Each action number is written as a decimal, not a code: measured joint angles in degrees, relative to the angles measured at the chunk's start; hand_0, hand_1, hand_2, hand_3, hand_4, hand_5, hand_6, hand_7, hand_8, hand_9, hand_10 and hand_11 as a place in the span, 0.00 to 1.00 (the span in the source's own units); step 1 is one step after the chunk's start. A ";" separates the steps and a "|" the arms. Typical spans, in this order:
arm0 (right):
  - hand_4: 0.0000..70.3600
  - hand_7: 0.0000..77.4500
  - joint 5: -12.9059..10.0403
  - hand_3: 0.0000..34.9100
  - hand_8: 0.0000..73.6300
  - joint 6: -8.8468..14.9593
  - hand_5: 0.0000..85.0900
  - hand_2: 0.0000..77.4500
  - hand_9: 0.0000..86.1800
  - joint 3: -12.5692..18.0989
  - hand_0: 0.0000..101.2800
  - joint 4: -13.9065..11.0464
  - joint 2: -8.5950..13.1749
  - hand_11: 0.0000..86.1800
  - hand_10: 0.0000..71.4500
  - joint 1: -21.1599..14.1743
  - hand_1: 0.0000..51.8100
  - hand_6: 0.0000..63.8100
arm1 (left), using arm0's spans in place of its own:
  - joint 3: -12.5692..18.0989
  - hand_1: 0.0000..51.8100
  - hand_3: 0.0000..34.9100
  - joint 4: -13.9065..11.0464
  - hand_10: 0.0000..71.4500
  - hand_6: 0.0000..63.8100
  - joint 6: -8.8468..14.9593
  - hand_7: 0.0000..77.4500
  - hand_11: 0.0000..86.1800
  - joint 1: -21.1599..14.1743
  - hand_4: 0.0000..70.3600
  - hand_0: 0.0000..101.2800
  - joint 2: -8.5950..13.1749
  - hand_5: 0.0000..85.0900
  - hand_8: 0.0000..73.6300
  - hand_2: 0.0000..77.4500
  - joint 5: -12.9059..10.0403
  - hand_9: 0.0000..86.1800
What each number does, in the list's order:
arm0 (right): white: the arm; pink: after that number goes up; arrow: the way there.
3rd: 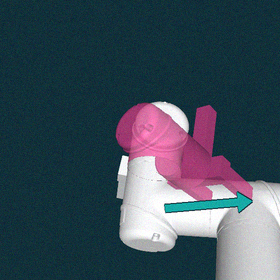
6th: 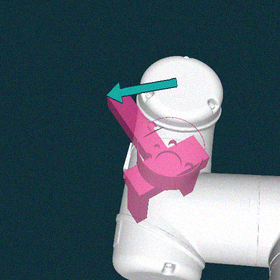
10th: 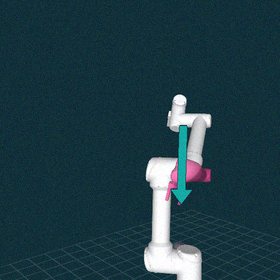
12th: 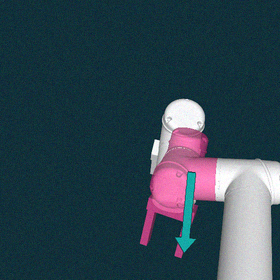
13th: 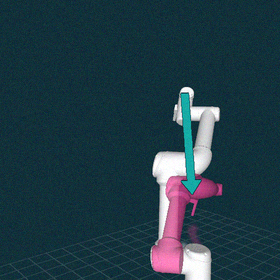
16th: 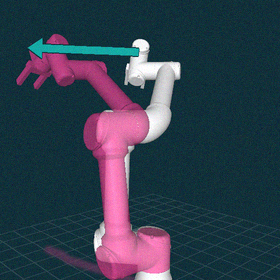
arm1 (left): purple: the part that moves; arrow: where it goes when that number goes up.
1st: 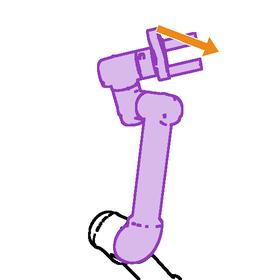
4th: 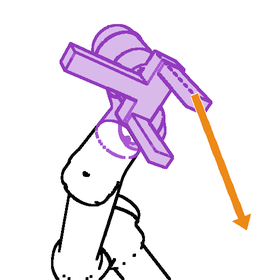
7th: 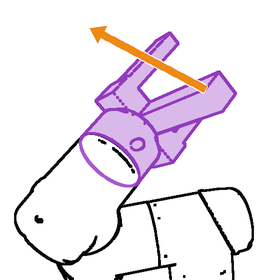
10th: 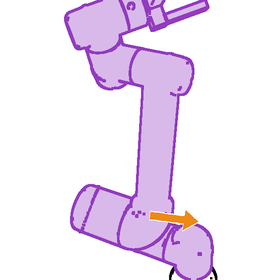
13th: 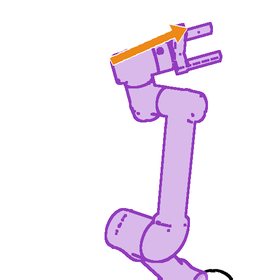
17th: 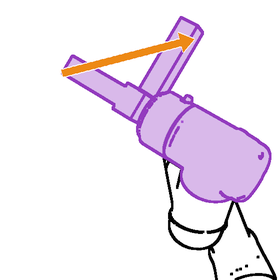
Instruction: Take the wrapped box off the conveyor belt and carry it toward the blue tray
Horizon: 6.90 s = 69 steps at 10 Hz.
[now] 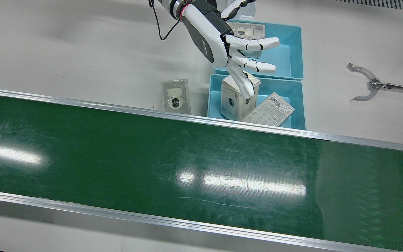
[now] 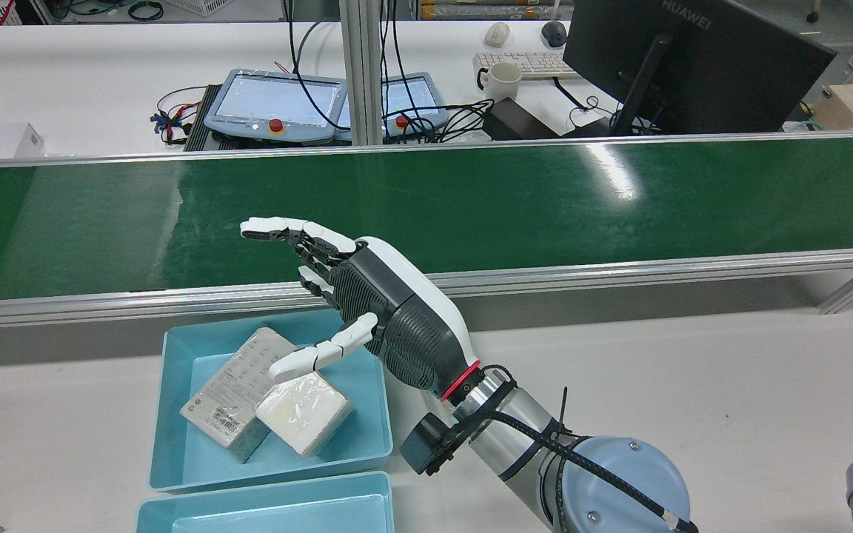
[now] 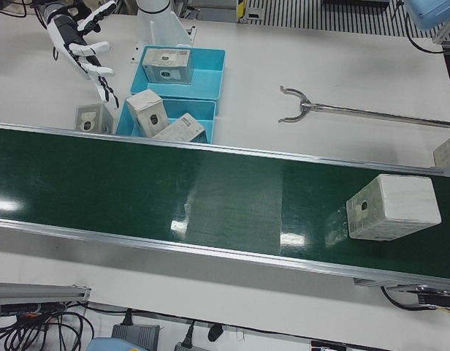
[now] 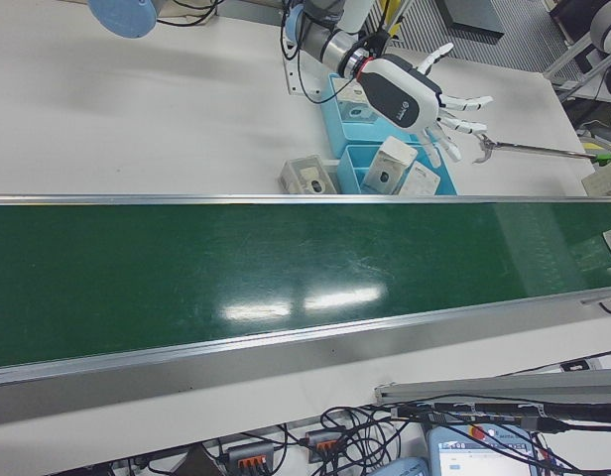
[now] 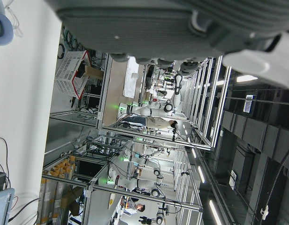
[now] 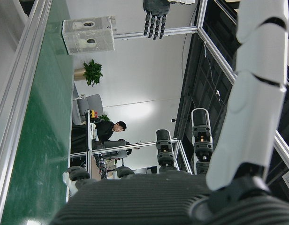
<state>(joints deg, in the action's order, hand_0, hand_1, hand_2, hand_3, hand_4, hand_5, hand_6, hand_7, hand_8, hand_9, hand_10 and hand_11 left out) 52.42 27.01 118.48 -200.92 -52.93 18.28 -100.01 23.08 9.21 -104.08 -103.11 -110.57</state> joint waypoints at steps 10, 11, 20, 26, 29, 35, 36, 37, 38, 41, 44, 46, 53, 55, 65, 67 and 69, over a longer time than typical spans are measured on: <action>0.06 0.16 8.22 0.85 0.00 -3.27 0.12 0.21 0.02 -2.14 0.46 -14.13 -6.91 0.01 0.00 24.37 0.27 0.00 | 0.00 0.00 0.00 0.00 0.00 0.00 0.00 0.01 0.00 0.00 0.00 0.00 0.00 0.01 0.01 0.01 0.00 0.00; 0.00 0.14 8.26 0.85 0.00 -6.64 0.13 0.18 0.02 -3.25 0.43 -15.09 -7.85 0.01 0.05 25.45 0.20 0.00 | 0.00 0.00 0.00 0.00 0.01 0.00 0.00 0.01 0.00 0.00 0.00 0.00 0.00 0.01 0.01 0.01 0.00 0.00; 0.20 0.13 8.54 0.32 0.04 -14.10 0.08 0.12 0.08 -8.96 0.37 -3.12 -9.57 0.08 0.05 27.47 0.13 0.00 | 0.00 0.00 0.00 0.00 0.01 0.00 0.00 0.01 0.00 0.00 0.00 0.00 0.00 0.01 0.01 0.01 0.00 0.00; 0.26 0.27 8.46 0.86 0.00 -13.16 0.26 0.27 0.06 -10.82 0.44 -2.97 -9.55 0.09 0.07 27.76 0.23 0.00 | 0.00 0.00 0.00 0.00 0.01 0.00 0.00 0.01 0.00 0.00 0.00 0.00 0.00 0.01 0.01 0.01 0.00 0.01; 0.28 0.27 8.45 0.86 0.00 -13.12 0.27 0.28 0.06 -10.89 0.45 -3.07 -9.46 0.09 0.07 27.74 0.23 0.00 | 0.00 0.00 0.00 0.00 0.01 0.00 0.00 0.01 0.00 0.00 0.00 0.00 0.00 0.01 0.01 0.01 0.00 0.00; 0.29 0.27 8.49 0.86 0.00 -12.97 0.34 0.33 0.04 -10.95 0.43 -3.08 -9.25 0.09 0.08 27.27 0.25 0.00 | 0.00 0.00 0.00 0.00 0.01 0.00 0.00 0.01 0.00 0.00 0.00 0.00 0.00 0.01 0.01 0.01 0.00 0.00; 0.30 0.27 8.49 0.86 0.00 -12.96 0.40 0.33 0.04 -10.93 0.43 -3.08 -9.23 0.10 0.08 27.13 0.25 0.00 | 0.00 0.00 0.00 0.00 0.01 0.00 0.00 0.01 0.00 0.00 0.00 0.00 0.00 0.01 0.01 0.01 0.00 0.00; 0.30 0.27 8.49 0.86 0.00 -12.95 0.41 0.33 0.04 -10.92 0.44 -3.08 -9.24 0.10 0.08 27.02 0.25 0.00 | 0.00 0.00 0.00 0.00 0.01 0.00 0.00 0.01 0.00 0.00 0.00 0.00 0.00 0.01 0.01 0.01 0.00 0.00; 0.30 0.27 8.49 0.87 0.00 -12.95 0.42 0.34 0.04 -10.90 0.44 -3.08 -9.26 0.10 0.08 26.96 0.25 0.00 | 0.00 0.00 0.00 0.00 0.01 0.00 0.00 0.01 0.00 0.00 0.00 0.00 0.00 0.01 0.01 0.01 0.00 0.01; 0.28 0.23 8.49 0.87 0.00 -12.96 0.44 0.34 0.03 -10.79 0.44 -3.06 -9.29 0.11 0.08 26.92 0.25 0.00 | 0.00 0.00 0.00 0.00 0.01 0.00 0.00 0.01 0.00 0.00 0.00 0.00 0.00 0.01 0.01 0.01 0.00 0.00; 0.23 0.25 8.49 0.87 0.00 -13.07 0.54 0.34 0.06 -10.41 0.43 -3.02 -9.30 0.11 0.08 27.10 0.25 0.00 | 0.00 0.00 0.00 0.00 0.00 0.00 0.00 0.01 0.00 0.00 0.00 0.00 0.00 0.01 0.01 0.01 0.00 0.00; 0.29 0.53 8.49 0.87 0.11 -13.10 0.83 0.38 0.23 -10.24 0.45 -3.22 -9.13 0.20 0.16 26.99 0.25 0.15 | 0.00 0.00 0.00 0.00 0.01 0.00 0.00 0.01 0.00 0.00 0.00 0.00 0.00 0.01 0.01 0.01 0.00 0.00; 0.99 0.89 7.70 0.26 0.96 -13.34 0.82 0.76 0.82 -10.12 0.57 -3.38 -8.65 0.81 0.99 27.14 0.07 0.98 | 0.00 0.00 0.00 0.00 0.01 0.00 0.00 0.01 0.00 0.00 0.00 0.00 0.00 0.01 0.01 0.01 0.00 0.00; 1.00 0.90 7.70 0.00 0.95 -13.35 0.83 0.78 0.81 -10.05 0.53 -3.42 -8.61 0.80 0.98 27.15 0.18 0.99 | 0.00 0.00 0.00 0.00 0.01 0.00 0.00 0.01 0.00 0.00 0.00 0.00 0.00 0.01 0.01 0.01 0.00 0.00; 0.19 0.63 8.28 0.37 0.23 -12.42 0.44 0.14 0.19 -9.97 0.44 -2.66 -8.60 0.18 0.22 26.26 0.21 0.73 | 0.00 0.00 0.00 0.00 0.01 0.00 0.00 0.01 0.00 0.00 0.00 0.00 0.00 0.01 0.01 0.01 0.00 0.00; 0.06 0.53 8.30 0.47 0.06 -12.47 0.32 0.11 0.08 -9.94 0.44 -2.69 -8.59 0.08 0.03 26.58 0.23 0.62 | 0.00 0.00 0.00 0.00 0.01 0.00 0.00 0.01 0.00 0.00 0.00 0.00 0.00 0.01 0.00 0.01 0.00 0.00; 0.07 0.15 8.31 0.73 0.10 -12.60 0.02 0.35 0.01 -9.84 0.35 -2.60 -8.61 0.02 0.00 27.02 0.41 0.21 | 0.00 0.00 0.00 0.00 0.01 0.00 0.00 0.01 0.00 0.00 0.00 0.00 0.00 0.01 0.01 0.01 0.00 0.00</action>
<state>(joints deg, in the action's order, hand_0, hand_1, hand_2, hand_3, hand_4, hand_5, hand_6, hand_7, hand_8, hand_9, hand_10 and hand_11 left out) 60.73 14.41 108.63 -203.52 -61.54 45.29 -100.01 23.08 9.21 -104.08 -103.11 -110.57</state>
